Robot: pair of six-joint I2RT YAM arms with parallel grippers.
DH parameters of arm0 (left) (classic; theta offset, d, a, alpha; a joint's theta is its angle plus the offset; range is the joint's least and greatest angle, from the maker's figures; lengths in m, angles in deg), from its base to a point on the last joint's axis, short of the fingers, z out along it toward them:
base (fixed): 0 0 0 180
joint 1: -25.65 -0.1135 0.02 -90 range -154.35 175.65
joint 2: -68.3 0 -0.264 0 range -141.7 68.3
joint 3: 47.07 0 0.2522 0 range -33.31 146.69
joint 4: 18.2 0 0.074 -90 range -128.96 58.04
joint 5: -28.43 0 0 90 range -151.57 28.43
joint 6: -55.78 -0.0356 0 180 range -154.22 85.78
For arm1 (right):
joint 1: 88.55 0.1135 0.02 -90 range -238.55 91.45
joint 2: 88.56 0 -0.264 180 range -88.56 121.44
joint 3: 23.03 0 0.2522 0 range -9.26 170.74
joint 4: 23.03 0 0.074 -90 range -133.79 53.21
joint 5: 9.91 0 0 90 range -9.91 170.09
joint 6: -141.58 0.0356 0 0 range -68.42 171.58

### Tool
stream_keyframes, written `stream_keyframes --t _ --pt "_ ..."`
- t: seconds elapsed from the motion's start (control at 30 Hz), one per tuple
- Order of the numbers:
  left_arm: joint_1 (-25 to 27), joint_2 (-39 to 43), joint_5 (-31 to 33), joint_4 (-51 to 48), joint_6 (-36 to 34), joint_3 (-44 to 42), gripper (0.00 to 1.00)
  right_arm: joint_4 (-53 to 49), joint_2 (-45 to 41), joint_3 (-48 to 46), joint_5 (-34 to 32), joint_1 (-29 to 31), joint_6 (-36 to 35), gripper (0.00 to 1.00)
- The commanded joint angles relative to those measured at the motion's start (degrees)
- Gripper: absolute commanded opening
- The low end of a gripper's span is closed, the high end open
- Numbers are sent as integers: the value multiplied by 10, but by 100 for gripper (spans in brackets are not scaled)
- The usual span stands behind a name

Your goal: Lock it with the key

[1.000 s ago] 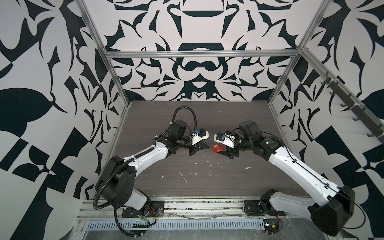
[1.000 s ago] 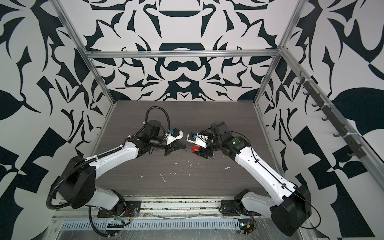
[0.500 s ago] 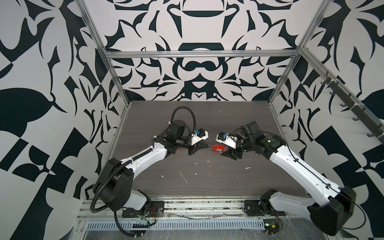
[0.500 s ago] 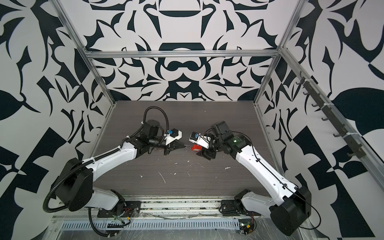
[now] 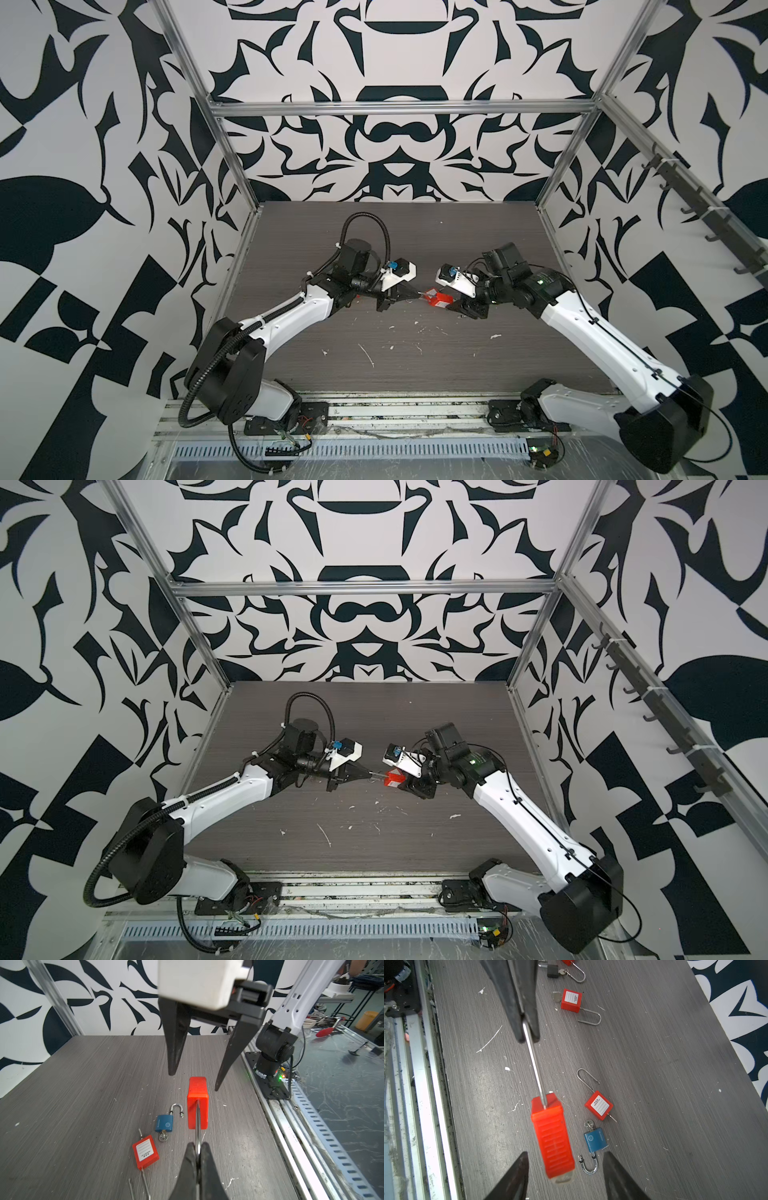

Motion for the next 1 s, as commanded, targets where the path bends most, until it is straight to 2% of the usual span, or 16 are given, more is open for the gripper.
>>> stream_keyframes --t 0.0,0.13,0.27,0.33,0.7,0.97 --pt "3 20 -35 14 -2 9 0 7 -9 0 26 -2 -9 59" --pt "6 22 -39 13 -4 6 0 6 -7 0 50 -1 -13 55" --pt "9 24 -38 17 -5 2 0 1 -6 2 103 -1 -12 51" --pt "11 25 -39 18 -5 3 0 7 -11 -3 121 -1 -14 43" --pt "11 24 -60 24 14 14 0 -34 2 23 138 -1 -39 28" --pt "10 10 -71 28 49 24 0 -5 8 42 146 0 -63 18"
